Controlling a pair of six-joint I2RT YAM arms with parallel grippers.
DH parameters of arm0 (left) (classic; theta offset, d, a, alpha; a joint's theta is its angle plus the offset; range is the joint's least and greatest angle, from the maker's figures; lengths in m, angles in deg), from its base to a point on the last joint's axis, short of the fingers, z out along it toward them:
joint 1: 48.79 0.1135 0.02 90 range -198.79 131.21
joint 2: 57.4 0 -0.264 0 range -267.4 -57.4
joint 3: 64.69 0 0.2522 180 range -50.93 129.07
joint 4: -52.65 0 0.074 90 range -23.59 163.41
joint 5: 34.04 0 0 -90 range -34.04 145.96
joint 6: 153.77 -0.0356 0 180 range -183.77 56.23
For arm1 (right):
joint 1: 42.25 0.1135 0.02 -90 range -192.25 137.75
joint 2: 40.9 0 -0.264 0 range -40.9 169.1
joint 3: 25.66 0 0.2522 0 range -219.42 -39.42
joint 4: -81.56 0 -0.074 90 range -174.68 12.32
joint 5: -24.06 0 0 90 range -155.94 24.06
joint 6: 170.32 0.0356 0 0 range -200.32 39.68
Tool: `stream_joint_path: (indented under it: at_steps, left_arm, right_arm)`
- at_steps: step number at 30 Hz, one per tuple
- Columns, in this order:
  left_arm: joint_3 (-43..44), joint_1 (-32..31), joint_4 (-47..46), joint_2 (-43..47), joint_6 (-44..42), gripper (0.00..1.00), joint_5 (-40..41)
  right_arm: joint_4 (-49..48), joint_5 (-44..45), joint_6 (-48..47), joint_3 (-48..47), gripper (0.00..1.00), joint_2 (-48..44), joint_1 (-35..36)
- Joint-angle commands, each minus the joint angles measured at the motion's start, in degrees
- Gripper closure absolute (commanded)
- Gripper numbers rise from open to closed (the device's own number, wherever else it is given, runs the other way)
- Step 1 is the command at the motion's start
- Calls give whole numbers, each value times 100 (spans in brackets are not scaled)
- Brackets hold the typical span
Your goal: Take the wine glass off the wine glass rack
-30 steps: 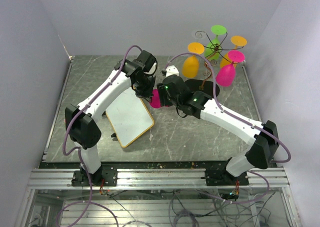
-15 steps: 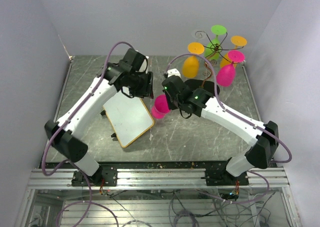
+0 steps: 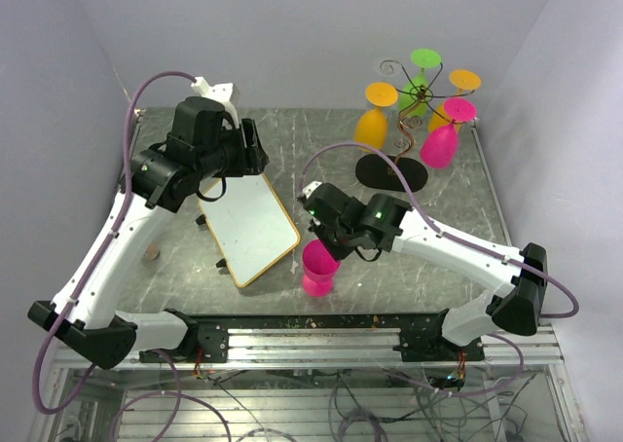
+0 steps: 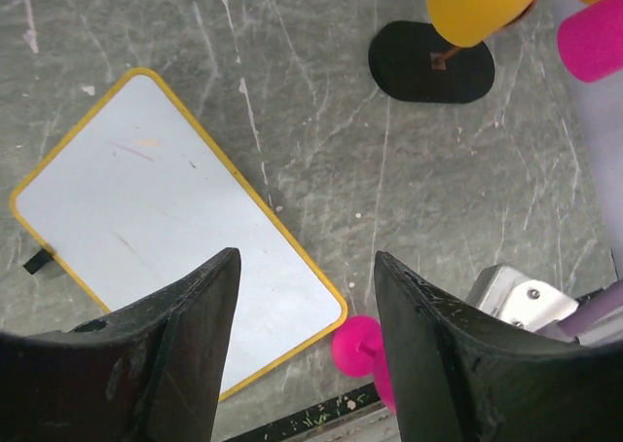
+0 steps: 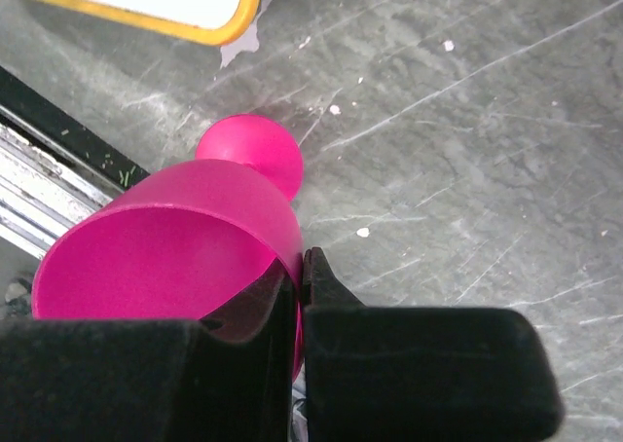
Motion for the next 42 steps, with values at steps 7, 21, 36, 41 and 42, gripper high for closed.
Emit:
stream_joint_path:
  at_steps: [7,21,36,41,42]
  left_arm:
    - [-161,76,-495,777,-100,29,706]
    - [-46,82,-464,904,-143,28,575]
    - [20,84,-483,900,-286,26,338]
    - [-4,84,-546,909,-302,26,189]
    - [-18,84,-565,899,-303,26,129]
  right_arm:
    - [-331,352,176,574,100,151,330]
    - [120,1061,16,-699,24,-327,-66]
    - [-1192,1277,720,-2065,21,-761,-4692]
    - [-1696,925,841,-1883,22,-822,-5925]
    - [-1811,573,817,-1876,21,-756,-6184]
